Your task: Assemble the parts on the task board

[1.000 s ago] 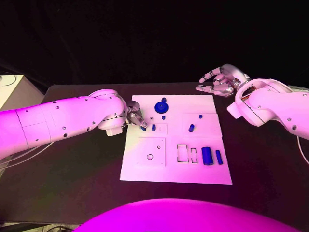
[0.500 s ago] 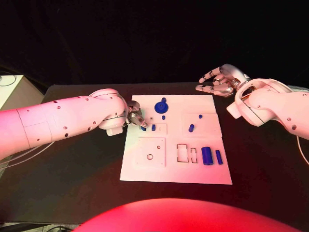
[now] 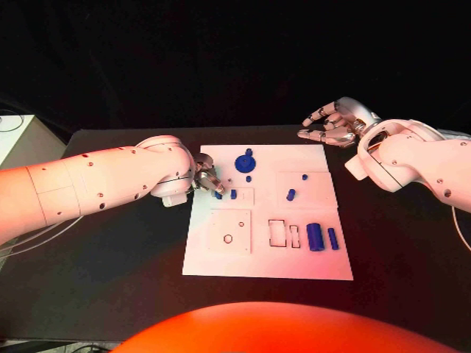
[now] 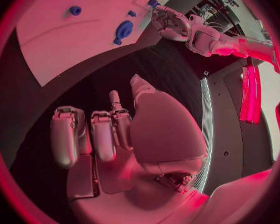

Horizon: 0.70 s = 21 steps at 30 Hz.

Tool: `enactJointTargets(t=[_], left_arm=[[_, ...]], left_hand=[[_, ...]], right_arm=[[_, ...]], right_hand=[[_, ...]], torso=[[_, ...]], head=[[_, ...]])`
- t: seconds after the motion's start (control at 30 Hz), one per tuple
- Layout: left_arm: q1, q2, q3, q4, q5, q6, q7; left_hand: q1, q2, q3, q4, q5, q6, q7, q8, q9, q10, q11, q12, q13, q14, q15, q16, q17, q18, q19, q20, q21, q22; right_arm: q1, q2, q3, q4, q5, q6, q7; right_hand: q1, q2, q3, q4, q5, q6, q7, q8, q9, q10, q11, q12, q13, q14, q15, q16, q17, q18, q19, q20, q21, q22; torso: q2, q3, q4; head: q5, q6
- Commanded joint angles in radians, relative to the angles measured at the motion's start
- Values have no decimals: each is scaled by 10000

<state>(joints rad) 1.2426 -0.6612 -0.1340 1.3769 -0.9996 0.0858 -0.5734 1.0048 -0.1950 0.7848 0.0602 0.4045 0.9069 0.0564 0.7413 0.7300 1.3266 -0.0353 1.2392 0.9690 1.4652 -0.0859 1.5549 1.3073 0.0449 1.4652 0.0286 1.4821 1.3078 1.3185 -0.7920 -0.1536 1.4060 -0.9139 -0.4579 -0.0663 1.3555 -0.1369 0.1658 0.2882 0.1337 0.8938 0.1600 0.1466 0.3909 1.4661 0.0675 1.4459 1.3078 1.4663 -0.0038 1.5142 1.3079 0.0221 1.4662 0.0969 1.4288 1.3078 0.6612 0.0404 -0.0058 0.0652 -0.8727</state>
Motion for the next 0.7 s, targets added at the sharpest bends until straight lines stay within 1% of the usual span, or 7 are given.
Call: enactJointTargets(t=[0.03,0.07,0.2,0.27,0.43,0.5,0.7], left_arm=[[-116,56,-73,27,127,392,-31],[-116,57,-73,26,127,396,-33],[-117,59,-73,21,129,430,-43],[-117,53,-73,18,129,442,-54],[-117,35,-74,-7,130,440,-75],[-117,31,-74,-21,130,425,-82],[-117,30,-74,-81,117,383,-95]], left_hand=[[-160,-17,121,-232,-76,178,-269,-69,-47,21,-34,-45,3,989,-57,30,2407,-58,55,-63,0,1082],[-160,-17,121,-232,-76,178,-269,-69,-47,21,-34,-45,3,989,-57,30,2407,-58,55,-63,0,1082],[-393,-91,-385,35,-127,259,-293,-82,-175,8,-51,-54,25,988,-72,28,2404,-59,57,-80,-9,1081],[-418,-111,-471,76,-131,268,-295,-87,-199,8,-53,-52,38,990,-74,31,2408,-57,55,-83,-13,1077],[-630,-194,-1233,470,-180,359,-294,-104,-360,-5,-51,-60,73,989,-75,31,2407,-60,62,-84,-20,1083],[-676,-204,-1629,652,-199,388,-289,-109,-426,-6,-47,-61,95,991,-71,34,2412,-62,69,-83,-19,1092],[-686,-186,-2125,924,-207,410,-279,-116,-517,-15,-37,-75,108,990,-66,33,2410,-61,70,-84,-25,1094]], right_arm=[[-5,-9,1,13,-21,40,114],[-5,-10,1,13,-21,39,115],[-5,-13,1,13,-21,36,116],[-5,-16,1,13,-21,34,117],[-5,-19,1,12,-22,32,118],[-5,-19,1,12,-22,30,119],[-5,-19,1,12,-22,26,124]], right_hand=[[-111,8,30,7,67,-75,14,63,16,100,85,-57,1670,707,35,-53,1321,129,418,51,-35,1638],[-111,8,30,7,67,-75,14,63,16,100,85,-57,1670,707,35,-53,1321,129,418,51,-35,1638],[-111,8,30,7,67,-75,14,63,16,100,85,-57,1670,707,35,-53,1321,129,418,51,-35,1638],[-127,1,34,5,72,-88,13,80,16,86,84,-77,1652,703,33,-66,1303,134,413,48,-57,1626],[-127,1,34,5,72,-88,13,80,16,86,84,-77,1652,703,33,-66,1303,134,413,48,-57,1626],[-127,1,34,5,72,-88,13,80,16,86,84,-77,1652,703,33,-66,1303,134,413,48,-57,1626],[-136,-4,31,8,70,-94,14,82,15,78,84,-87,1644,699,33,-73,1290,139,403,48,-80,1611]], torso=[[0,0,-1],[0,-3,-3],[-1,-2,-1],[0,-4,1],[-5,-2,6],[-2,-4,7],[-2,-9,-1]], head=[[-11,1],[-10,1],[-17,1],[-19,1],[-28,1],[-31,1],[-27,1]])
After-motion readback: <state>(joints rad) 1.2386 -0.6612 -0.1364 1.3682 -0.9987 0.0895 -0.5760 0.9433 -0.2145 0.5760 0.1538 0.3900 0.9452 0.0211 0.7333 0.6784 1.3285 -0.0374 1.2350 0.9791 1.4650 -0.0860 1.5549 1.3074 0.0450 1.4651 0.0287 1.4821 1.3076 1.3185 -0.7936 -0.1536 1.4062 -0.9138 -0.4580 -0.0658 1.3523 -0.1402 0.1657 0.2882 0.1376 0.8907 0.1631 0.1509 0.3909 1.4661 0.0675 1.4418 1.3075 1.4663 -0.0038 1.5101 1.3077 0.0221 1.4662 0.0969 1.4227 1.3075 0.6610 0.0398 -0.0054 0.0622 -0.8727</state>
